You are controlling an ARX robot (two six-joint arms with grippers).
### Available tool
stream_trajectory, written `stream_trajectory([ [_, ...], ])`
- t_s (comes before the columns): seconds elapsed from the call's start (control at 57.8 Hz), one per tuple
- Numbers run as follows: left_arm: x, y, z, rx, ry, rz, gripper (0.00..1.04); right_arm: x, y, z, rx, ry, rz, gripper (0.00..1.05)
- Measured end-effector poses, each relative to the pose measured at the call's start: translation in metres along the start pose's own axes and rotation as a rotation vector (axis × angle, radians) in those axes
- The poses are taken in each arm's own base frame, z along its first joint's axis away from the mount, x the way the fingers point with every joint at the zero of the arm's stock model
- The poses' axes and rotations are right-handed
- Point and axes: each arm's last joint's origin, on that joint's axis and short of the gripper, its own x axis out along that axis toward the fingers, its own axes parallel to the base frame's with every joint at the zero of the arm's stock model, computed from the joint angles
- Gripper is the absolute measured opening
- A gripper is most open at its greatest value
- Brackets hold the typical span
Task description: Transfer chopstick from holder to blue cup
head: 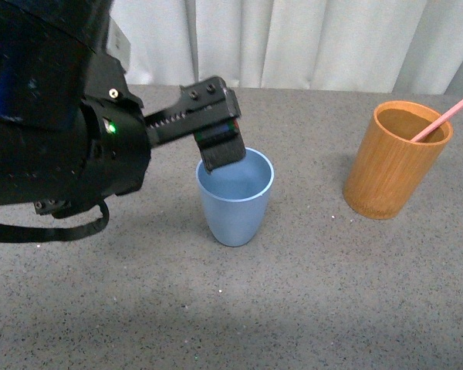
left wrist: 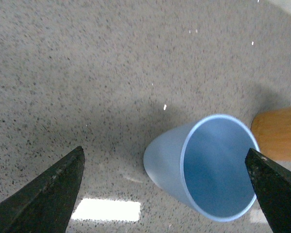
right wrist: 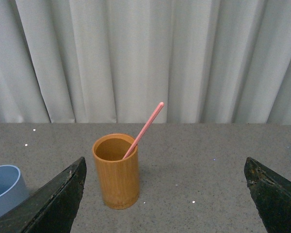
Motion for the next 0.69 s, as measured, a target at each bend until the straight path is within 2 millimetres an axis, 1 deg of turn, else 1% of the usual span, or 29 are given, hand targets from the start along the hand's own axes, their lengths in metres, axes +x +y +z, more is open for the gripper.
stream_trajectory([
  [0.069, -0.005, 0.004, 0.006, -0.021, -0.05, 0.017, 0.98, 0.0, 0.0, 0.0, 0.0, 0.0, 0.0, 0.95],
  [0.104, -0.005, 0.009, 0.006, 0.002, -0.13, 0.038, 0.95, 0.0, 0.0, 0.0, 0.0, 0.0, 0.0, 0.95],
  [0.138, -0.008, 0.019, 0.008, 0.043, -0.291, 0.041, 0.88, 0.0, 0.0, 0.0, 0.0, 0.0, 0.0, 0.95],
  [0.156, -0.01, 0.022, 0.008, 0.071, -0.319, 0.039, 0.86, 0.0, 0.0, 0.0, 0.0, 0.0, 0.0, 0.95],
  [0.19, -0.02, 0.038, 0.009, 0.14, -0.42, 0.012, 0.79, 0.0, 0.0, 0.0, 0.0, 0.0, 0.001, 0.95],
  [0.242, -0.036, 0.055, 0.012, 0.194, -0.51, -0.003, 0.72, 0.0, 0.0, 0.0, 0.0, 0.0, -0.001, 0.95],
  [0.277, -0.055, 0.071, 0.018, 0.258, -0.598, -0.005, 0.65, 0.0, 0.0, 0.0, 0.0, 0.0, -0.001, 0.95],
  [0.329, -0.073, 0.087, 0.022, 0.299, -0.651, -0.004, 0.58, 0.0, 0.0, 0.0, 0.0, 0.0, -0.002, 0.95],
  [0.346, -0.082, 0.096, 0.023, 0.316, -0.665, 0.0, 0.54, 0.0, 0.0, 0.0, 0.0, 0.0, -0.001, 0.95],
  [0.363, -0.09, 0.104, 0.022, 0.328, -0.67, 0.002, 0.5, 0.0, 0.0, 0.0, 0.0, 0.0, -0.001, 0.95],
  [0.381, -0.093, 0.108, 0.021, 0.339, -0.671, 0.008, 0.49, 0.0, 0.0, 0.0, 0.0, 0.0, -0.001, 0.95],
  [0.415, -0.107, 0.121, 0.012, 0.35, -0.661, 0.039, 0.41, 0.0, 0.0, 0.0, 0.0, 0.0, -0.001, 0.95],
  [0.45, -0.115, 0.128, 0.003, 0.353, -0.644, 0.069, 0.36, 0.0, 0.0, 0.0, 0.0, 0.0, -0.001, 0.95],
  [0.467, -0.117, 0.13, 0.0, 0.354, -0.636, 0.075, 0.34, 0.0, 0.0, 0.0, 0.0, 0.0, 0.0, 0.95],
  [0.502, -0.126, 0.135, -0.013, 0.361, -0.607, 0.088, 0.27, 0.0, 0.0, 0.0, 0.0, 0.0, 0.001, 0.95],
  [0.536, -0.132, 0.136, -0.021, 0.368, -0.586, 0.088, 0.22, 0.0, 0.0, 0.0, 0.0, 0.0, 0.001, 0.95],
  [0.571, -0.139, 0.136, -0.024, 0.375, -0.576, 0.087, 0.16, 0.0, 0.0, 0.0, 0.0, 0.0, 0.0, 0.95],
  [0.64, -0.16, 0.133, -0.029, 0.386, -0.603, 0.077, 0.04, 0.0, 0.0, 0.0, 0.0, 0.0, 0.0, 0.95],
  [0.692, -0.173, 0.133, -0.036, 0.39, -0.624, 0.073, 0.04, 0.0, 0.0, 0.0, 0.0, 0.0, -0.002, 0.95],
])
